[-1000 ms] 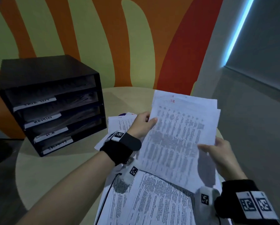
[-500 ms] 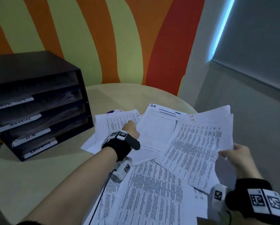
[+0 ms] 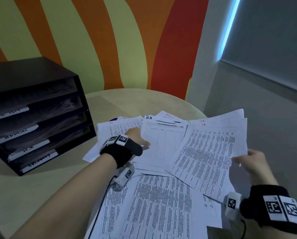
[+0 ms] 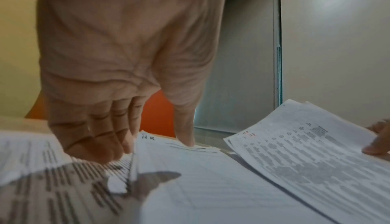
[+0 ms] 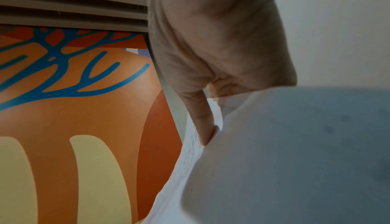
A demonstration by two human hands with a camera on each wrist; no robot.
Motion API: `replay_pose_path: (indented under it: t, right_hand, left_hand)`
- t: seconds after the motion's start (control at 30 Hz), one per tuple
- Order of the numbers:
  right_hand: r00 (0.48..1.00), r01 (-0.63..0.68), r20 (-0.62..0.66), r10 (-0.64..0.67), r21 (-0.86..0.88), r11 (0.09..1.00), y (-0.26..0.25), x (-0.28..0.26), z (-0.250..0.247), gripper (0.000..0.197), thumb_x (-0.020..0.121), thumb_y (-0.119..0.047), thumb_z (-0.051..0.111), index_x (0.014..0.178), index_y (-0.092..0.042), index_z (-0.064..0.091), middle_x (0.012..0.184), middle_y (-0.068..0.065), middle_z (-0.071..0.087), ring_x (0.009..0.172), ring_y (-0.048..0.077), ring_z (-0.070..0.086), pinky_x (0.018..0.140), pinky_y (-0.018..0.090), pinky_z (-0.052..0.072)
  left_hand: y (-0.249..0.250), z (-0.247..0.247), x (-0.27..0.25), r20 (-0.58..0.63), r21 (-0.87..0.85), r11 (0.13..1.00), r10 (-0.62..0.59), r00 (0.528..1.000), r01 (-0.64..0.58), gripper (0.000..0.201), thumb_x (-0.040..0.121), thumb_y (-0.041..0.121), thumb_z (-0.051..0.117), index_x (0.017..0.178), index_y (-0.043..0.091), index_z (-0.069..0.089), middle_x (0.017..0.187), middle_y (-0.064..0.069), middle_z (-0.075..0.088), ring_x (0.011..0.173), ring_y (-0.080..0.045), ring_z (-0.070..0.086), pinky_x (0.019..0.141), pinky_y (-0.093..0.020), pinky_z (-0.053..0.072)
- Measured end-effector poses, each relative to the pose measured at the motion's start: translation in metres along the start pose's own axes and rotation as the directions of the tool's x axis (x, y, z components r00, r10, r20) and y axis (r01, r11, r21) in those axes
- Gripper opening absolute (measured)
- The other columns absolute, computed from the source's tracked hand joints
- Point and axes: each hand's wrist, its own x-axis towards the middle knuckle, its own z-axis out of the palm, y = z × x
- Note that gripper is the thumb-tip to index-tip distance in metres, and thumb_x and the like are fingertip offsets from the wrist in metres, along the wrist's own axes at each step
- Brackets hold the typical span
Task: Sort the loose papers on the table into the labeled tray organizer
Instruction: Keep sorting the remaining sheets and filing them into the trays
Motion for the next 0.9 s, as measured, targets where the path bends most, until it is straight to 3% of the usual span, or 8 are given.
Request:
replay_pose_path:
  t: [0.1,0.2,0.3,0.4,0.53,0.67,0.8,0.9]
  right_hand:
    - [1.000,0.009,0.000,-0.009,0.006,1.000,-0.001,-0.002,0.002,0.020,0.085,0.022,0.049,0.098,0.011,0.059,0.073,0.011,0.056,0.055,0.020,0.043,0.039,0.021,0.038]
    - [1.000,-0.001,0.013,0.001,0.002,1.000,0.000,-0.003,0.004,0.022,0.085,0.021,0.049,0.104,0.016,0.060,0.084,0.016,0.056,0.056,0.019,0.044,0.044,0.022,0.037]
    - [1.000,-0.010,0.026,0.009,0.015,1.000,-0.002,-0.007,0.006,0.021,0.086,0.022,0.047,0.104,0.019,0.058,0.078,0.014,0.052,0.055,0.020,0.042,0.043,0.022,0.035]
    - [0.999,-0.024,0.022,0.023,0.037,0.999,-0.001,-0.008,0.006,0.022,0.086,0.022,0.046,0.106,0.023,0.055,0.079,0.015,0.051,0.052,0.020,0.041,0.036,0.018,0.033]
    - [1.000,-0.025,0.003,0.025,0.038,0.999,0.003,-0.002,0.005,0.024,0.086,0.021,0.049,0.109,0.021,0.056,0.074,0.012,0.052,0.052,0.019,0.043,0.042,0.022,0.036]
    - [1.000,-0.026,0.004,0.026,0.018,0.999,0.003,0.003,0.006,0.022,0.085,0.019,0.053,0.105,0.014,0.061,0.082,0.014,0.059,0.059,0.020,0.049,0.050,0.026,0.038]
    - [1.000,-0.022,0.019,0.021,0.042,0.999,0.001,0.000,0.005,0.022,0.086,0.020,0.052,0.102,0.008,0.061,0.077,0.011,0.060,0.065,0.024,0.052,0.053,0.026,0.040]
    - [1.000,-0.012,-0.006,0.013,0.072,0.997,0.003,0.000,0.006,0.022,0.087,0.019,0.050,0.103,0.011,0.062,0.073,0.012,0.065,0.066,0.024,0.060,0.056,0.025,0.045]
  left_hand:
    - [0.005,0.017,0.001,0.049,0.065,0.998,-0.024,0.999,0.021,0.037,0.073,0.039,0.079,0.078,0.012,0.055,0.077,-0.001,0.060,0.071,-0.020,0.061,0.059,-0.027,0.046]
    - [0.010,0.021,0.008,0.098,0.052,0.997,-0.055,0.994,0.050,0.032,0.075,0.029,0.080,0.078,0.010,0.054,0.077,-0.003,0.060,0.066,-0.020,0.059,0.058,-0.028,0.047]
    - [0.012,0.023,0.010,-0.020,0.055,0.996,-0.066,0.998,0.067,0.036,0.081,0.014,0.070,0.065,0.013,0.038,0.065,0.000,0.044,0.053,-0.015,0.042,0.046,-0.025,0.033]
    - [0.007,0.028,0.016,-0.118,-0.157,0.987,-0.002,0.993,-0.017,0.045,0.076,0.003,0.063,0.060,0.017,0.023,0.062,-0.001,0.023,0.054,-0.017,0.022,0.052,-0.025,0.015]
    - [-0.017,0.026,0.029,-0.087,-0.603,0.796,0.004,0.996,-0.056,0.029,0.062,0.024,0.070,0.069,0.005,0.050,0.071,-0.010,0.046,0.068,-0.017,0.046,0.065,-0.031,0.032]
    - [-0.040,0.014,0.037,-0.068,-0.691,0.722,-0.020,0.997,-0.033,0.048,0.059,0.032,0.072,0.089,-0.002,0.059,0.088,-0.010,0.061,0.082,-0.023,0.060,0.078,-0.037,0.044]
    - [-0.045,-0.003,0.023,-0.007,-0.683,0.730,-0.033,0.999,0.020,0.017,0.077,0.003,0.066,0.089,0.016,0.064,0.109,-0.018,0.069,0.102,-0.039,0.065,0.096,-0.052,0.048]
    - [-0.040,-0.022,0.002,-0.164,-0.769,0.634,-0.068,0.984,-0.084,0.028,0.081,-0.012,0.060,0.101,0.007,0.062,0.106,-0.013,0.065,0.102,-0.032,0.063,0.086,-0.036,0.051]
